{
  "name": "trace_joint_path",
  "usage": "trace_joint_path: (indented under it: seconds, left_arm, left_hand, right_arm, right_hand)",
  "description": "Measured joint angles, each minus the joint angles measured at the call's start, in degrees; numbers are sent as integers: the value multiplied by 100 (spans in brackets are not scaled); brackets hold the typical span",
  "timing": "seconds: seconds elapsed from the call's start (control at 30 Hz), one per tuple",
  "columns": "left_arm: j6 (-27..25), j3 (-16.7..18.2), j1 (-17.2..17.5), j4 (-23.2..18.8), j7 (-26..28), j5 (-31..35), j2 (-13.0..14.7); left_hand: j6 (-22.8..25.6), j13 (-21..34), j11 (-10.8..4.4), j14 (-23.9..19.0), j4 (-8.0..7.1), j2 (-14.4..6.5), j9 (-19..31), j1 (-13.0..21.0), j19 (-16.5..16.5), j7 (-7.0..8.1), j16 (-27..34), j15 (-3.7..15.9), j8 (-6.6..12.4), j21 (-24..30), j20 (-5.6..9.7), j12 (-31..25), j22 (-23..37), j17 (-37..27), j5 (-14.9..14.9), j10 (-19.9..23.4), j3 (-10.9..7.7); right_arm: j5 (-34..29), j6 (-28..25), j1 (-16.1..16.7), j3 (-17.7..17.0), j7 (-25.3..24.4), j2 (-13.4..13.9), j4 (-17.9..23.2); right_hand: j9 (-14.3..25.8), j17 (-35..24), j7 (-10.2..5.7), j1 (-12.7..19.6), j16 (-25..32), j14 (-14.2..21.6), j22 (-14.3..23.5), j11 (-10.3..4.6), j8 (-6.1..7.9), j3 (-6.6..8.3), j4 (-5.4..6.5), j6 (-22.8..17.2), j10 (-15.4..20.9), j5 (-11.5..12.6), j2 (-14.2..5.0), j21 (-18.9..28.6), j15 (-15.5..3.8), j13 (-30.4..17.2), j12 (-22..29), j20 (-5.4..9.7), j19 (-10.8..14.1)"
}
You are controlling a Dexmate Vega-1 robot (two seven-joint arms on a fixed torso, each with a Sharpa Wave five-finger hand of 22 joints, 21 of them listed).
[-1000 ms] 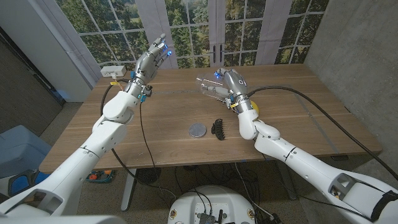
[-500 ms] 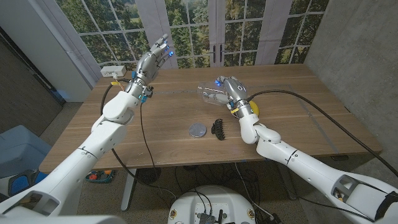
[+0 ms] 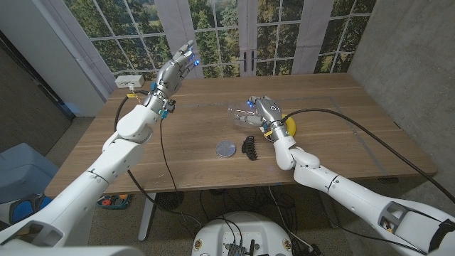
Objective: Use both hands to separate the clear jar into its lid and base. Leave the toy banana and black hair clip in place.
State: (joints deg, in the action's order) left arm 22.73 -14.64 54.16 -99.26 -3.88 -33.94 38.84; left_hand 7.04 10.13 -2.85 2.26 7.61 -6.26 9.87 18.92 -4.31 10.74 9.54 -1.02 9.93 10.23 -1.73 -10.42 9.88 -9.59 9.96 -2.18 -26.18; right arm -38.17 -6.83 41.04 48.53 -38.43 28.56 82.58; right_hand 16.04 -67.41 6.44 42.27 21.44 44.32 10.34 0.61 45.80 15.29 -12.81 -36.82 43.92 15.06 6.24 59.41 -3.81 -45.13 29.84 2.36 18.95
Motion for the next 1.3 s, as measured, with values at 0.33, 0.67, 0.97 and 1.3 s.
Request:
trace_joint_path:
  seconds: [0.33,0.67,0.97,1.3]
  left_arm:
    - [-21,1,-3,-8,-13,1,14]
    - [-27,-15,-49,7,-36,11,19]
    - [-27,-33,-79,31,-62,16,18]
    - [-27,-35,-85,44,-117,-30,17]
  left_hand:
    - [1,0,0,0,0,0,0,1,0,0,0,0,0,0,0,0,0,0,0,0,0]
    - [1,0,20,0,16,-1,1,1,0,0,0,0,0,0,0,0,0,-1,0,-20,-15]
    - [1,1,20,0,34,-31,1,-29,0,0,22,0,0,0,0,0,-30,-1,0,-20,-12]
    - [1,1,20,31,48,-7,1,-52,0,0,22,31,0,0,0,0,-30,-2,0,-20,2]
  right_arm:
    - [-22,-37,-103,162,-15,-68,-299]
    - [-145,-224,-243,321,-139,-125,-581]
    - [-156,-367,-293,385,-33,-82,-559]
    - [-21,-566,-310,356,550,91,-185]
  right_hand:
    - [-47,5,0,0,-5,0,0,0,-60,0,0,0,0,0,0,0,0,56,-62,0,-1]
    - [-176,96,0,1,-180,1,-6,-45,-194,0,0,0,-44,-4,0,-5,0,226,-294,-2,40]
    - [-439,398,-810,-240,-641,-799,-8,-667,-1215,-325,326,707,-666,147,-131,-367,9,579,-1252,-431,-268]
    - [-460,842,-891,-1649,-1005,-1903,-9,-521,-2414,-797,1199,2148,-2014,488,269,-1008,116,784,-1883,-962,-973]
